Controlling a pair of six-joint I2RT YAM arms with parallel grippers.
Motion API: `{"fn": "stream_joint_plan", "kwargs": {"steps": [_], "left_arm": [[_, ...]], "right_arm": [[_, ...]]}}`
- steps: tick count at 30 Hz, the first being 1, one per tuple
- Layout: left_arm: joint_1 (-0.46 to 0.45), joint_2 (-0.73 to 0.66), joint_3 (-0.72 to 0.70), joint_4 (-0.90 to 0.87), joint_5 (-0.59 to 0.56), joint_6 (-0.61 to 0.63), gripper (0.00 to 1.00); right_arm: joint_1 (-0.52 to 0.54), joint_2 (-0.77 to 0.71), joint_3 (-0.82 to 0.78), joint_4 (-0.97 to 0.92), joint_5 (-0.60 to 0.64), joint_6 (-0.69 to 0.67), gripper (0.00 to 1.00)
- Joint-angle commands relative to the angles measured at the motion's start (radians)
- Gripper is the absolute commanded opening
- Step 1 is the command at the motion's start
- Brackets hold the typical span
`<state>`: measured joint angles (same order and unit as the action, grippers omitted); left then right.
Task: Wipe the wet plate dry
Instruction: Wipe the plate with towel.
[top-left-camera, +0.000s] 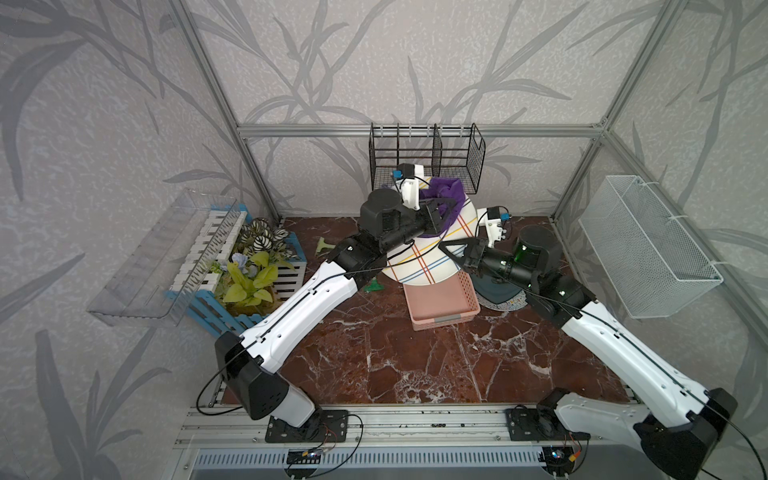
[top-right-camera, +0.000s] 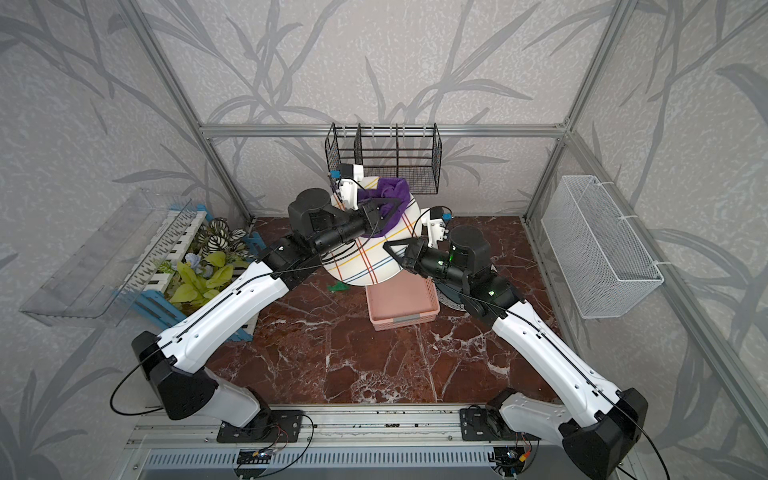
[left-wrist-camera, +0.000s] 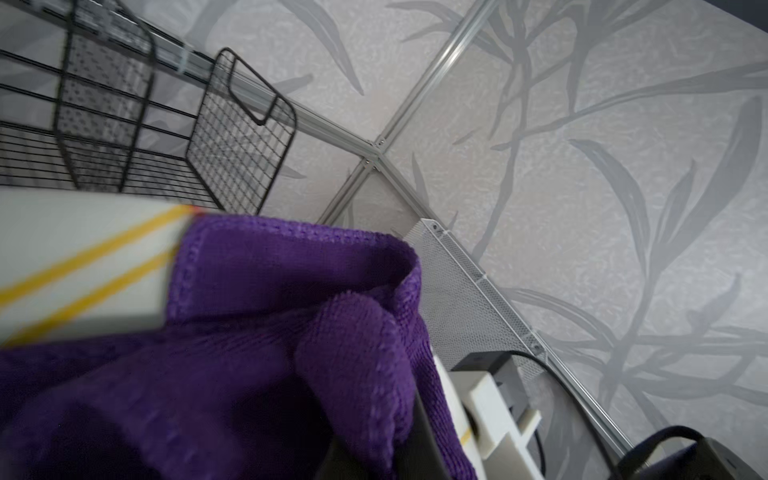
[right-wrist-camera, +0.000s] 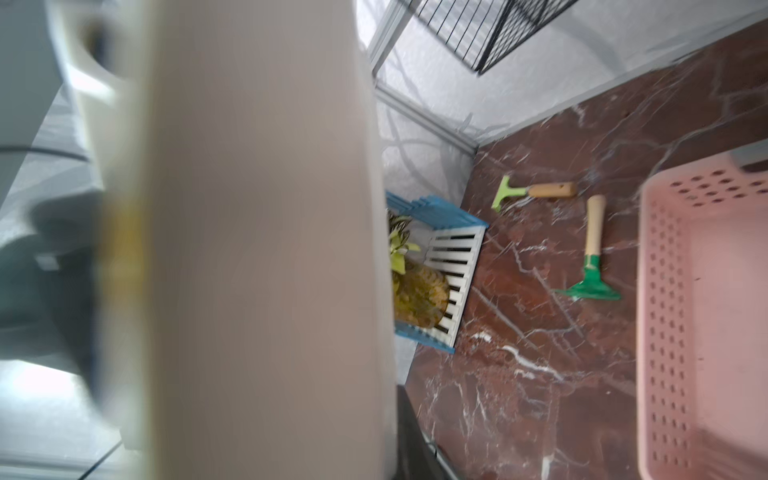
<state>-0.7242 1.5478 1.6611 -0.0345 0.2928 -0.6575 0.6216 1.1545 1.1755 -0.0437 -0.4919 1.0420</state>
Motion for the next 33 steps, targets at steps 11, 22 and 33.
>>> {"fn": "stream_joint_plan", "kwargs": {"steps": [11,22,33], "left_arm": [[0.071,0.012,-0.017,-0.216,-0.152,0.044,0.0],[0.095,0.082,0.099,-0.321,-0.18,0.155,0.0],[0.189,-0.042,-0.08,-0.275,-0.117,0.081,0.0]], "right_arm": [[-0.018,-0.076,0.096,0.238,-0.11,-0.095,0.0],[0.006,-0.003,0.199,0.161,-0.095,-0.187,0.0],[-0.117,-0.029,0.204,0.265,0.12,-0.06,0.0]]}}
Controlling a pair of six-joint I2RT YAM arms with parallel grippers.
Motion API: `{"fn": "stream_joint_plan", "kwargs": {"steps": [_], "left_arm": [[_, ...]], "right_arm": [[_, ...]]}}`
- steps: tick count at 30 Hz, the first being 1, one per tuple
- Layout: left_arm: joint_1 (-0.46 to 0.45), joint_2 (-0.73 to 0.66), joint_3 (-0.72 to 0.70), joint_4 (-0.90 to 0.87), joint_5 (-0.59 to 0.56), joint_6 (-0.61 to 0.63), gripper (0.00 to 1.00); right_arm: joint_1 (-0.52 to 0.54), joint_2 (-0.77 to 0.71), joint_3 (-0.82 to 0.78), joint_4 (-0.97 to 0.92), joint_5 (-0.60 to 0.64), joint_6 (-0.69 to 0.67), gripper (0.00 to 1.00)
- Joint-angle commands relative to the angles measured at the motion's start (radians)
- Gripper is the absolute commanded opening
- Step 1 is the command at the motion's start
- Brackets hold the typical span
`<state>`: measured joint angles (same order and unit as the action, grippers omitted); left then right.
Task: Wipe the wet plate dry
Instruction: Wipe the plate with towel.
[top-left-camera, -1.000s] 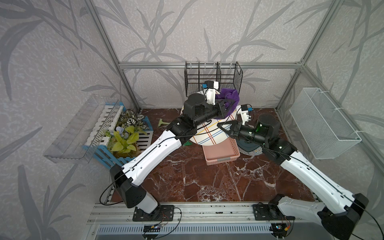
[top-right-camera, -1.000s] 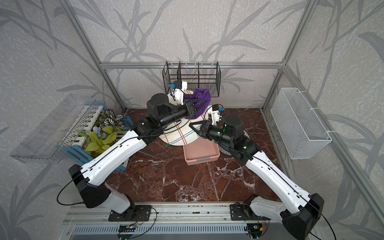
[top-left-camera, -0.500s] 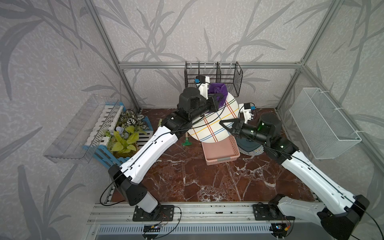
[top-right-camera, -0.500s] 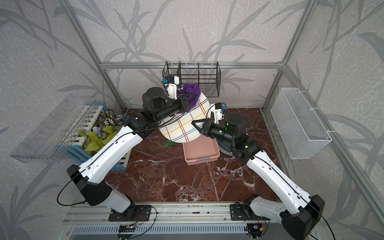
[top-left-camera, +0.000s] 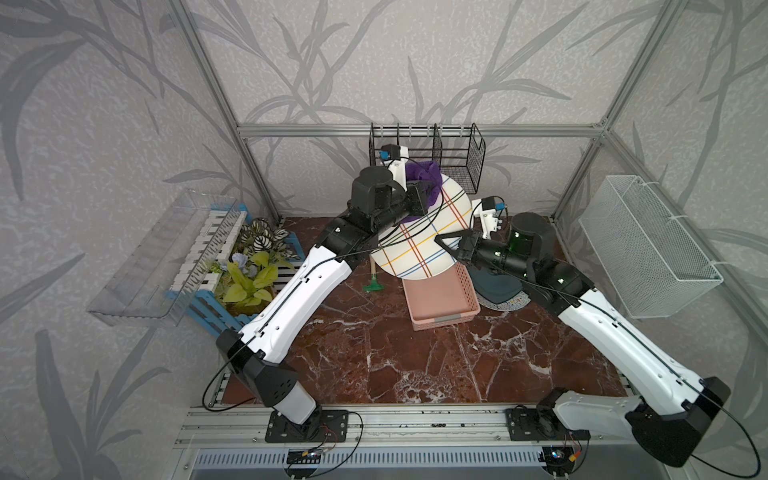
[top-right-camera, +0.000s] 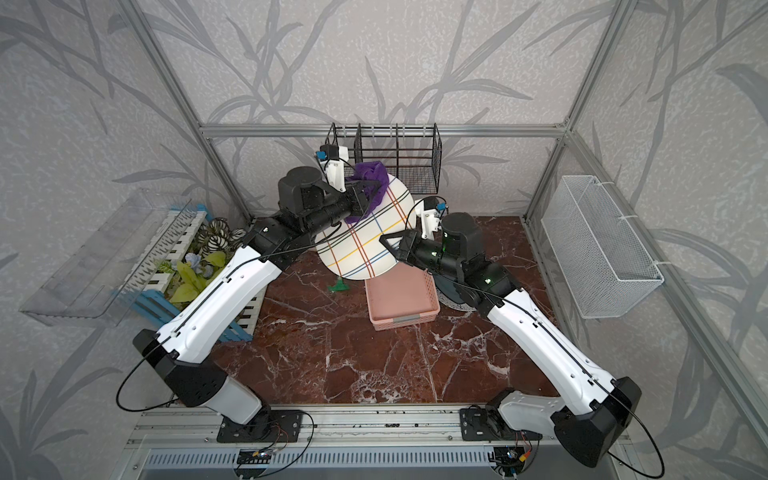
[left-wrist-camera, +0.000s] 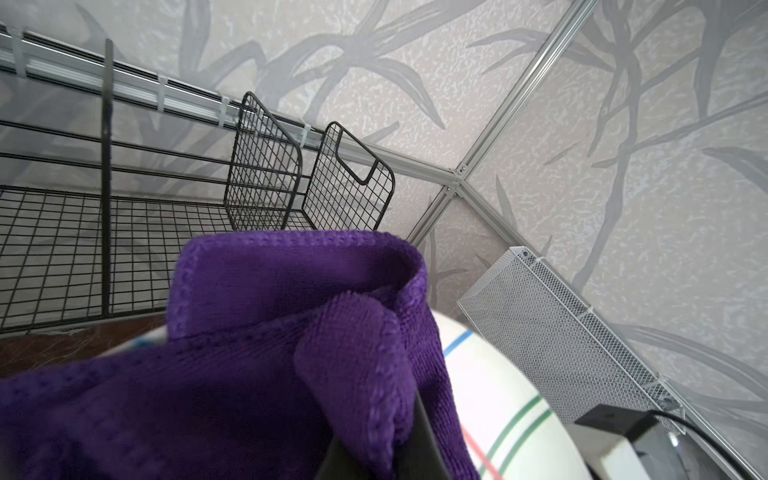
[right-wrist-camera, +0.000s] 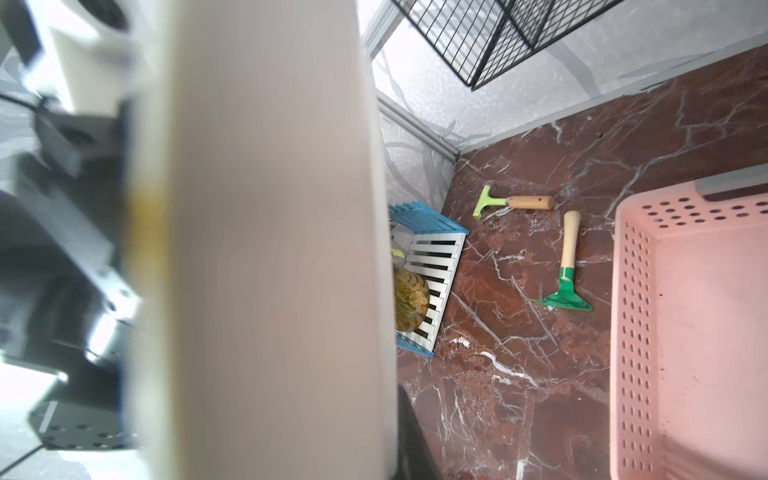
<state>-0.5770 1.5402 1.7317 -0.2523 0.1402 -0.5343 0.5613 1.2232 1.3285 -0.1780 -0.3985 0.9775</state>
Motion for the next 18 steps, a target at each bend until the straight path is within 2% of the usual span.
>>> {"fn": "stream_joint_plan", "kwargs": {"steps": [1,5,7,9,11,13,16,18], "left_arm": [[0.046,-0.057,-0.179,-0.029,0.058,-0.044,0.0],[0.024,-0.032,-0.19,-0.053,0.184,-0.066,0.0],[0.018,-0.028,-0.191,-0.019,0.159,-0.089,0.0],[0.059,-0.015,-0.153,0.008,0.116,-0.12,0.0],[0.128,0.025,-0.055,-0.012,0.089,-0.142,0.0],[0.153,0.097,0.066,-0.034,0.093,-0.102,0.0],[0.116,0.236,0.264,-0.095,0.222,-0.031,0.0],[0.054,0.298,0.342,-0.137,0.242,0.014,0.0]], "right_arm": [[-0.065,-0.093,0.048,0.43,0.013,0.023,0.0],[-0.047,-0.005,0.131,0.457,-0.131,0.05,0.0],[-0.053,0.029,0.161,0.472,-0.158,0.066,0.0],[-0.065,0.061,0.195,0.482,-0.199,0.069,0.0],[-0.06,0.113,0.263,0.468,-0.295,0.065,0.0],[-0.04,0.156,0.317,0.458,-0.361,0.073,0.0],[-0.026,0.197,0.358,0.466,-0.403,0.086,0.0],[-0.044,0.218,0.374,0.474,-0.391,0.099,0.0]]}}
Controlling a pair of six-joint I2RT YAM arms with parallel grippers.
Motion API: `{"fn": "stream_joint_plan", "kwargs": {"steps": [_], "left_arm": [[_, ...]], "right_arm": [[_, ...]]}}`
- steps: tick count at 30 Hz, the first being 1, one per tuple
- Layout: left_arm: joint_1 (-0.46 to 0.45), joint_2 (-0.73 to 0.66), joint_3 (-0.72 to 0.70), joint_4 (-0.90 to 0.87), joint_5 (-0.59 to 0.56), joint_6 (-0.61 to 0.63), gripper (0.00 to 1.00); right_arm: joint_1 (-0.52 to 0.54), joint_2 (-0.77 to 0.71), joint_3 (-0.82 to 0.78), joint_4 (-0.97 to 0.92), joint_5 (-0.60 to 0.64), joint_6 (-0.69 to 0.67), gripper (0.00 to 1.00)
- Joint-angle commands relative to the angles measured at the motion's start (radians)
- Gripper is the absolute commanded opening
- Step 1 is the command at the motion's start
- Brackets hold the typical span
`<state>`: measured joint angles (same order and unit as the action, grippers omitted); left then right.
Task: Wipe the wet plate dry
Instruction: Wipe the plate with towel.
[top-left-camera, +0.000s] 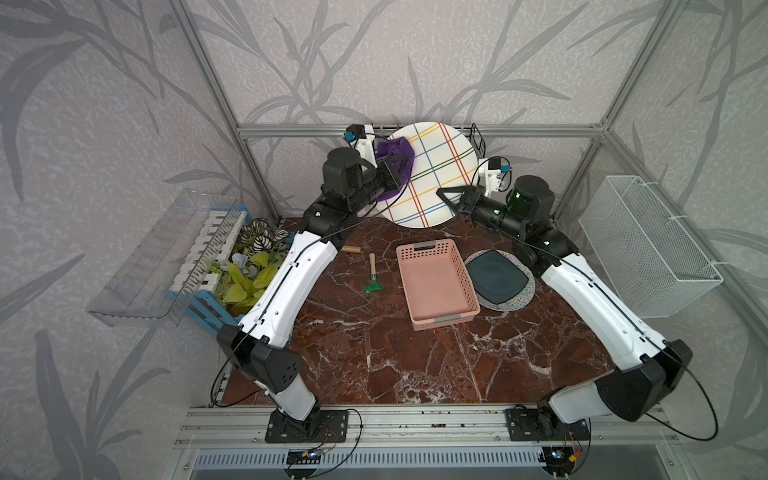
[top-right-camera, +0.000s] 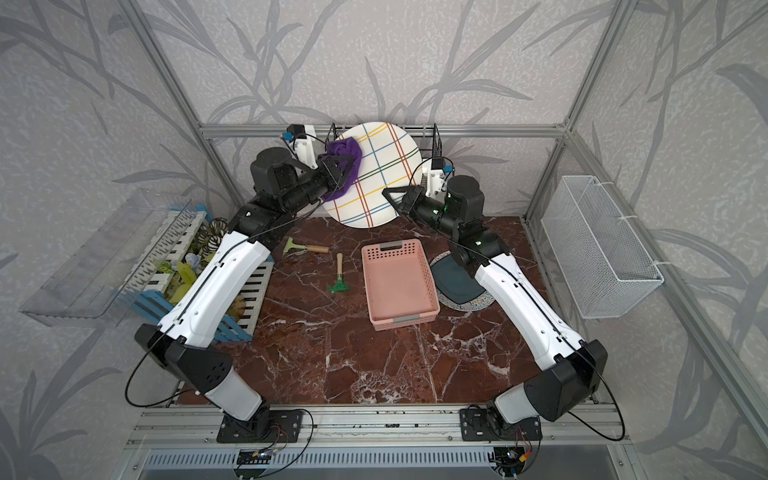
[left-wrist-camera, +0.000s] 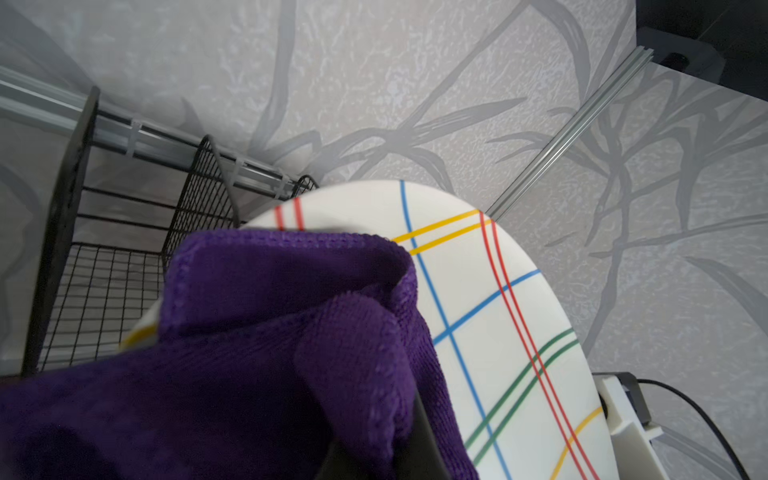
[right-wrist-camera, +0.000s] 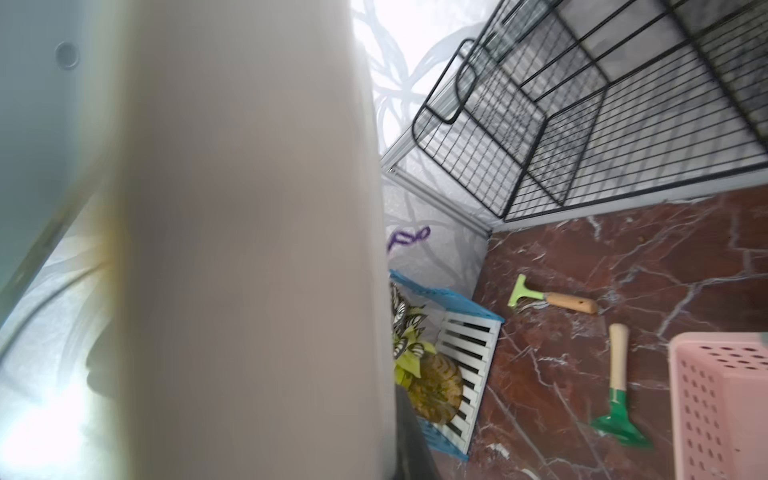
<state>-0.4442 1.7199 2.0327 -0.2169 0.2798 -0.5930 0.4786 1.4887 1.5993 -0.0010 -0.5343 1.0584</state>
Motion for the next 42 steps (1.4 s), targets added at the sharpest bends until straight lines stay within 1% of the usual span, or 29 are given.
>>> {"fn": "stream_joint_plan", "kwargs": {"steps": [1,3,5,6,7,8,9,10,11,12,13,15,18,20,23,25,28,31,34,37,39,41,42], "left_arm": [[-0.104,0.135,0.057,-0.184,0.101,0.094,0.0],[-0.125,0.138,0.044,-0.191,0.088,0.095,0.0],[-0.089,0.096,-0.009,-0.15,0.12,0.044,0.0],[-0.058,0.058,-0.069,-0.075,0.159,-0.017,0.0],[-0.02,0.011,-0.159,0.015,0.209,-0.112,0.0],[0.022,-0.059,-0.272,0.213,0.263,-0.236,0.0],[0.055,-0.128,-0.401,0.449,0.286,-0.379,0.0],[0.097,-0.203,-0.521,0.673,0.291,-0.552,0.0],[0.123,-0.24,-0.575,0.773,0.29,-0.676,0.0],[0.138,-0.262,-0.61,0.853,0.291,-0.759,0.0],[0.144,-0.277,-0.637,0.916,0.285,-0.816,0.0],[0.139,-0.291,-0.671,1.019,0.259,-0.922,0.0],[0.113,-0.251,-0.67,1.206,0.213,-1.121,0.0],[0.091,-0.209,-0.621,1.289,0.188,-1.245,0.0],[0.055,-0.132,-0.519,1.403,0.145,-1.37,0.0],[0.023,-0.095,-0.455,1.455,0.108,-1.425,0.0],[-0.027,-0.068,-0.39,1.501,0.059,-1.464,0.0],[-0.07,-0.074,-0.388,1.536,0.014,-1.492,0.0],[-0.109,-0.102,-0.418,1.53,0.011,-1.506,0.0],[-0.165,-0.134,-0.467,1.527,0.021,-1.505,0.0],[-0.203,-0.179,-0.538,1.526,0.021,-1.481,0.0],[-0.194,-0.235,-0.61,1.523,-0.027,-1.46,0.0],[-0.163,-0.257,-0.625,1.523,-0.034,-1.465,0.0]], "right_arm": [[0.023,-0.04,0.108,0.324,-0.25,0.044,0.0],[-0.021,-0.027,0.104,0.371,-0.214,0.11,0.0],[-0.07,-0.036,0.084,0.395,-0.169,0.152,0.0],[-0.098,-0.05,0.069,0.379,-0.136,0.154,0.0],[-0.129,-0.066,0.053,0.359,-0.097,0.159,0.0],[-0.164,-0.081,0.03,0.348,-0.065,0.179,0.0],[-0.2,-0.1,-0.003,0.362,-0.041,0.214,0.0],[-0.243,-0.127,-0.059,0.416,-0.027,0.267,0.0],[-0.273,-0.148,-0.1,0.47,-0.018,0.315,0.0],[-0.29,-0.168,-0.138,0.528,-0.01,0.36,0.0],[-0.301,-0.185,-0.17,0.589,-0.005,0.396,0.0],[-0.293,-0.204,-0.204,0.67,-0.005,0.455,0.0],[-0.232,-0.211,-0.226,0.728,0.005,0.499,0.0],[-0.184,-0.212,-0.237,0.722,0.017,0.488,0.0],[-0.12,-0.203,-0.255,0.702,0.028,0.456,0.0],[-0.08,-0.185,-0.268,0.726,0.033,0.455,0.0],[-0.015,-0.158,-0.283,0.776,0.032,0.451,0.0],[0.062,-0.137,-0.295,0.807,0.048,0.431,0.0],[0.129,-0.104,-0.27,0.81,0.079,0.392,0.0],[0.14,-0.047,-0.196,0.812,0.137,0.368,0.0],[0.123,-0.004,-0.129,0.805,0.198,0.351,0.0],[0.088,0.013,-0.088,0.764,0.211,0.34,0.0],[0.07,0.015,-0.092,0.756,0.209,0.348,0.0]]}}
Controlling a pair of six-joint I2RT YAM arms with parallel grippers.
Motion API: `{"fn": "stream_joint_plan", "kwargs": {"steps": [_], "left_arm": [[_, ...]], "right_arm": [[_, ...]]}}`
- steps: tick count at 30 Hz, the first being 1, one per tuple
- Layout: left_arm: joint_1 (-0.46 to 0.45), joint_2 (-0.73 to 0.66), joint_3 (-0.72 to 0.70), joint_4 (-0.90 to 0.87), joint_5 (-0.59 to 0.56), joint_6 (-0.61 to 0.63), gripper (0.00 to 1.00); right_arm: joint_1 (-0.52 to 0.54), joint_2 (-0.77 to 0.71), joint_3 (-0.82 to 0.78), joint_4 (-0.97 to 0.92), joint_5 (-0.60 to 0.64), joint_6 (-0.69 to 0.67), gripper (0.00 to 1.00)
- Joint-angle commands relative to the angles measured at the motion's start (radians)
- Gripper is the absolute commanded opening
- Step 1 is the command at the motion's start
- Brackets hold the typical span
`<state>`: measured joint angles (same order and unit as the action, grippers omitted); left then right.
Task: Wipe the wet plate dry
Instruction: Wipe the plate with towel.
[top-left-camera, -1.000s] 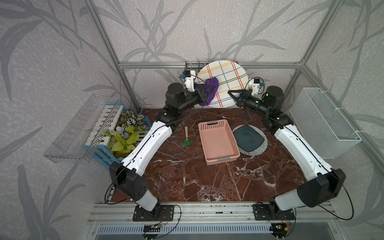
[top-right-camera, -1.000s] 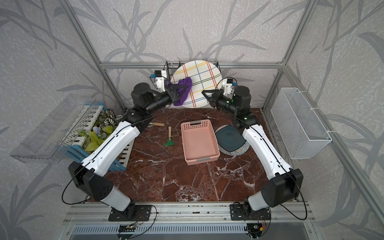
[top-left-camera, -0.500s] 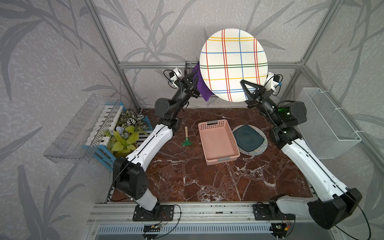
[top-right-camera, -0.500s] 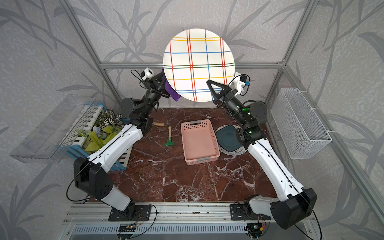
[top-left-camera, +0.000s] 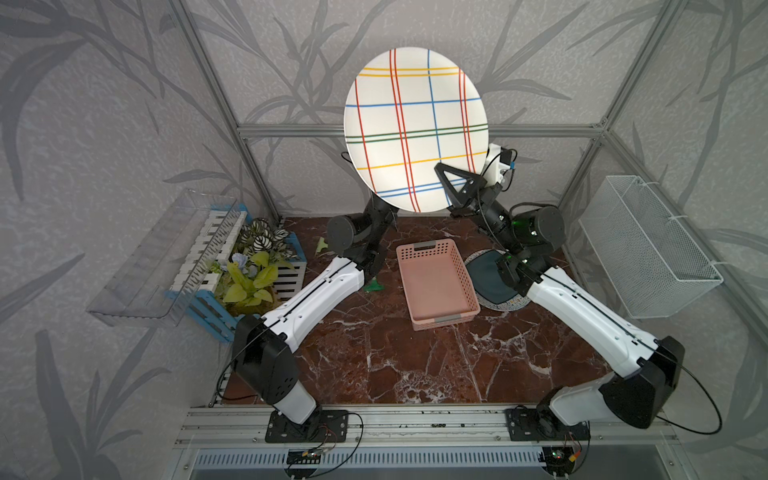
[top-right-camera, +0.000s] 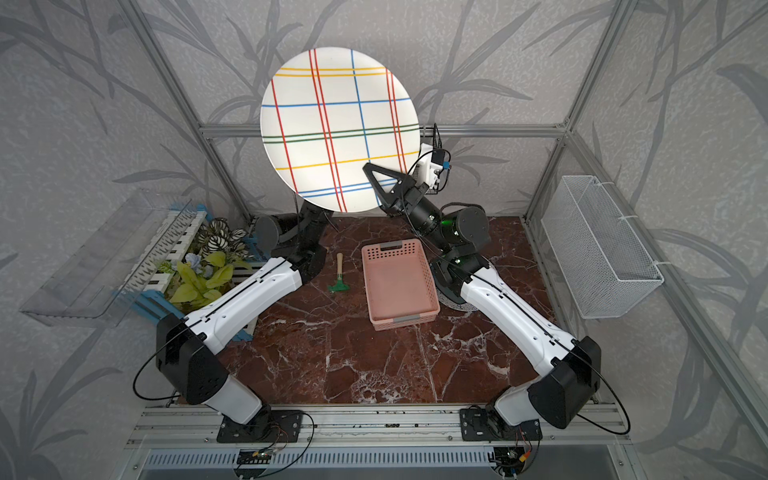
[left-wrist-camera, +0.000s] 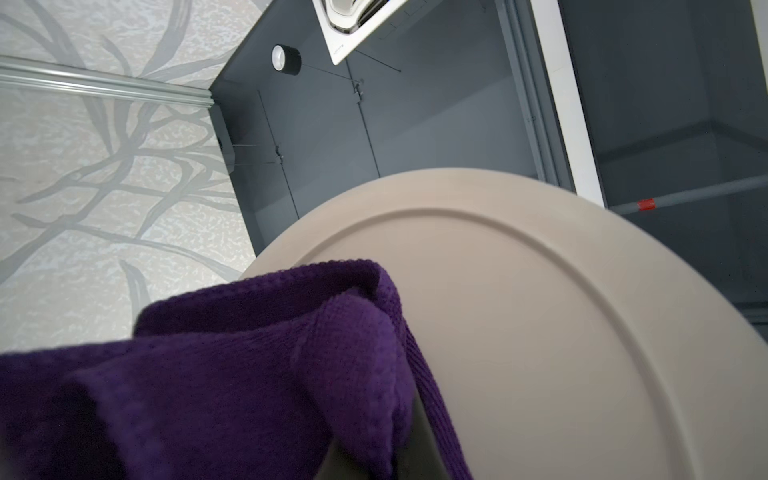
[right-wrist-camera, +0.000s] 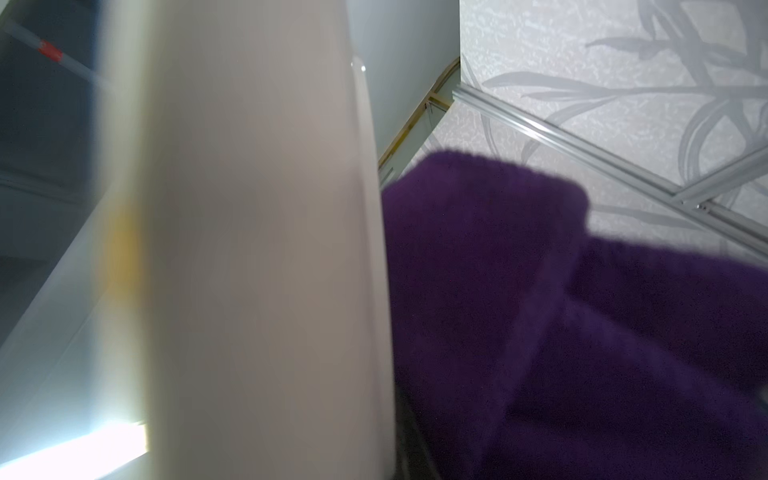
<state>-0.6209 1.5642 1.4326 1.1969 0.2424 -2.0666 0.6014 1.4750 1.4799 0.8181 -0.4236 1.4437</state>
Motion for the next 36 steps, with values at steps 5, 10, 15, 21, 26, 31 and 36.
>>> {"fn": "stream_joint_plan", "kwargs": {"steps": [5,10,15,21,26,31,36], "left_arm": [[0.167,-0.105,0.025,0.122,0.004,-0.032,0.0],[0.135,-0.033,0.108,0.122,0.014,-0.021,0.0],[0.034,0.008,0.162,0.077,0.08,0.047,0.0],[0.165,-0.068,0.12,0.075,0.051,0.046,0.0],[0.208,-0.044,0.169,0.058,0.081,0.024,0.0],[0.122,-0.053,0.108,0.081,0.103,0.055,0.0],[0.134,-0.213,-0.078,-0.02,0.155,0.196,0.0]], "right_arm": [[-0.038,0.001,-0.087,0.003,0.001,0.014,0.0],[0.108,0.031,-0.07,-0.003,-0.002,-0.049,0.0],[0.055,0.166,0.117,0.03,0.129,-0.019,0.0],[-0.014,0.117,0.052,-0.002,0.082,-0.014,0.0],[0.135,0.112,0.008,-0.005,0.112,-0.043,0.0],[0.093,0.254,0.251,0.011,0.162,0.008,0.0],[-0.012,0.291,0.365,-0.07,0.146,0.006,0.0]]}}
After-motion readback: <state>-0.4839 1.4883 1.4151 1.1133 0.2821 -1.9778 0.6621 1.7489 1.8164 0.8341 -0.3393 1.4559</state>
